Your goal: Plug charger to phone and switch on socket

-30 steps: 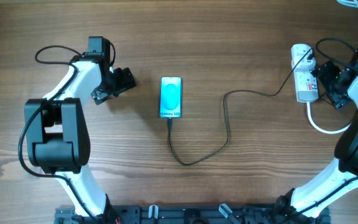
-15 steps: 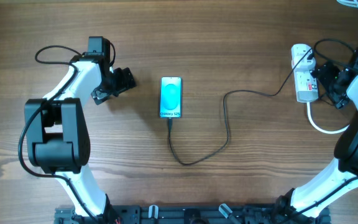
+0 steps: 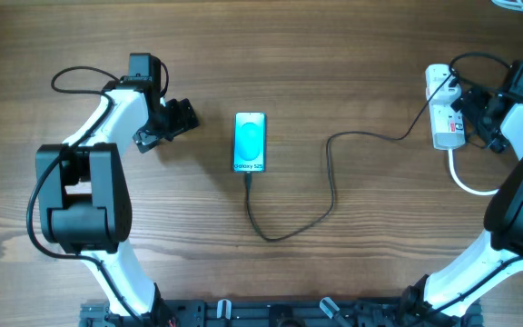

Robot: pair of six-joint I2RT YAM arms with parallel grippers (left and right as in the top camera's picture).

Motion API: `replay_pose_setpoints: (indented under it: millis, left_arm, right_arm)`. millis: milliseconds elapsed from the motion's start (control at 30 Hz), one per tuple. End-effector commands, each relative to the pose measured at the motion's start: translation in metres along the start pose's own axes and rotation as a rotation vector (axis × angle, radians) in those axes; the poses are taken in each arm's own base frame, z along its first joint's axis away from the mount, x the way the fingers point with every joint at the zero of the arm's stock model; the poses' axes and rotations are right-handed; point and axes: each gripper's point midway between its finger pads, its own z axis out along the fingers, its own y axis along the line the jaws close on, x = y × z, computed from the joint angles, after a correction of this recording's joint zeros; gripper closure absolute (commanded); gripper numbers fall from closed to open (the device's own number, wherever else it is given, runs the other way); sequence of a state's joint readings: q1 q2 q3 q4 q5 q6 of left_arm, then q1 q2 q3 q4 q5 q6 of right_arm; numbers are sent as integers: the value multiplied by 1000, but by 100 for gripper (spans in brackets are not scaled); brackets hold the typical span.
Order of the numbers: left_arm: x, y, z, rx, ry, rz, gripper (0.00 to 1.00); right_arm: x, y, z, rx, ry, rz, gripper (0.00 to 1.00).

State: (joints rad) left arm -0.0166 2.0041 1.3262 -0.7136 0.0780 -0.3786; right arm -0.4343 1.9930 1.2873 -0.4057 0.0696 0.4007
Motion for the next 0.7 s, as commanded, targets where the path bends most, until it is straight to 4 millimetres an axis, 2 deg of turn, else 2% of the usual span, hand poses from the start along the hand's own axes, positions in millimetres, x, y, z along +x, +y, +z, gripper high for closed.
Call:
replay_pose_setpoints:
  millis: [0,300,367,667]
  left_arm:
    - [2,6,5,-10,15,-5,0]
    - [2,6,5,-10,15,-5,0]
    - [2,6,5,-10,15,-5,0]
    - [2,6,5,-10,15,-5,0]
  right_arm:
    - [-15,-4,1,45,-56,-34,0]
    - [-11,1,3,10,-44,-34,0]
    - [-9,9,3,-33,-33,-34,0]
    - [-5,8,3,-25,-17,-64,0]
